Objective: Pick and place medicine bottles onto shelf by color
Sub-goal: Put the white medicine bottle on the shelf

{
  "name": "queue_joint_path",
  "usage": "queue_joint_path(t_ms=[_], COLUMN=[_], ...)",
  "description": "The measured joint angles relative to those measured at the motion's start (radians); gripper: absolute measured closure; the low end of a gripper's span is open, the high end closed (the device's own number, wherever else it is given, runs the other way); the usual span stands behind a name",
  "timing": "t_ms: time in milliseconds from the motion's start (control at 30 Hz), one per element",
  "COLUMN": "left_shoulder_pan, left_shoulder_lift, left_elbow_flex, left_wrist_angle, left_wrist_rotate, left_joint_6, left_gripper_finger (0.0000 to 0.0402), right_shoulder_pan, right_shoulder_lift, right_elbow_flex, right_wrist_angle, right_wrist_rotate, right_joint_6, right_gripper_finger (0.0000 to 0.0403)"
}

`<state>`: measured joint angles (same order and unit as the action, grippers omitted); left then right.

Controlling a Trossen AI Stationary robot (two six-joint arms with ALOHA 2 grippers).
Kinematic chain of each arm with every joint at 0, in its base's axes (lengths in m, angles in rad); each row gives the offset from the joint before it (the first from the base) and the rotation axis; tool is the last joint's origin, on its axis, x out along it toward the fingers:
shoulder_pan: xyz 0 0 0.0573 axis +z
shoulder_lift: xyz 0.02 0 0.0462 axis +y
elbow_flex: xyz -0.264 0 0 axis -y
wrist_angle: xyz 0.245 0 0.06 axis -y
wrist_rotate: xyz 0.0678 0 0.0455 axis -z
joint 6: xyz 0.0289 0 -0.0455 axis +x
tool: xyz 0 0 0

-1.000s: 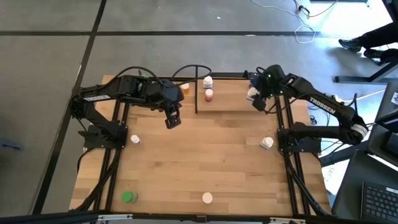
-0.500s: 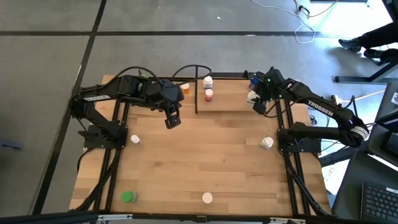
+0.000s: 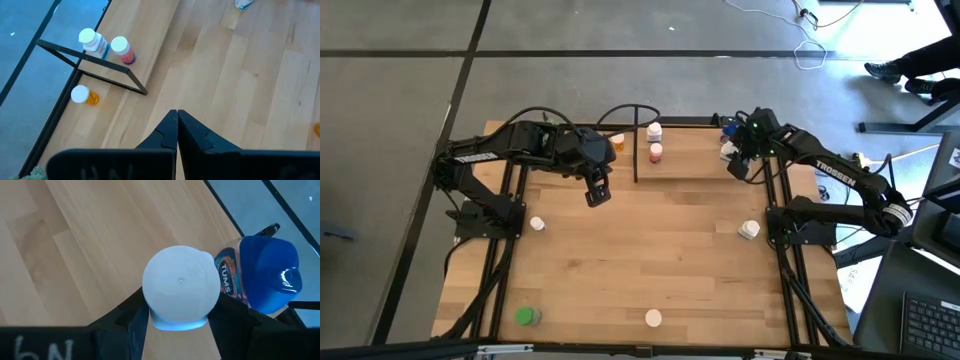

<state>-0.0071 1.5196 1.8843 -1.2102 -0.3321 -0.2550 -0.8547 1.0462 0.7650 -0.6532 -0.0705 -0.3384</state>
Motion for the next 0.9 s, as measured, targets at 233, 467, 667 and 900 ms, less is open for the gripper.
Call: queue_joint_path(t_ms=[233, 467, 667, 900], left_shoulder_pan=[0.0, 0.0, 0.0, 0.0], left_shoulder_lift=[0.0, 0.0, 0.0, 0.0], left_elbow_flex=[0.0, 0.0, 0.0, 0.0], left_wrist_angle=[0.0, 0.0, 0.0, 0.0], left_wrist_rotate=[0.0, 0.0, 0.0, 0.0], left_joint_6=[0.0, 0.0, -0.005, -0.007], left_gripper_finger=[0.0401, 0.0401, 0.0401, 0.0401], right_shoulder_pan=[0.0, 0.0, 0.0, 0.0], right_shoulder_lift=[0.005, 0.035, 0.035, 0.035], right_elbow_flex=[0.0, -0.027, -0.057, -0.079], right_wrist_angle=[0.015, 0.039, 0.083, 0.08], right_wrist_rotate=[-0.002, -0.001, -0.002, -0.001], right_joint_6=[-0.002, -0.002, -0.007, -0.01], right_gripper_finger=[0.0224, 0.0224, 0.0224, 0.0224])
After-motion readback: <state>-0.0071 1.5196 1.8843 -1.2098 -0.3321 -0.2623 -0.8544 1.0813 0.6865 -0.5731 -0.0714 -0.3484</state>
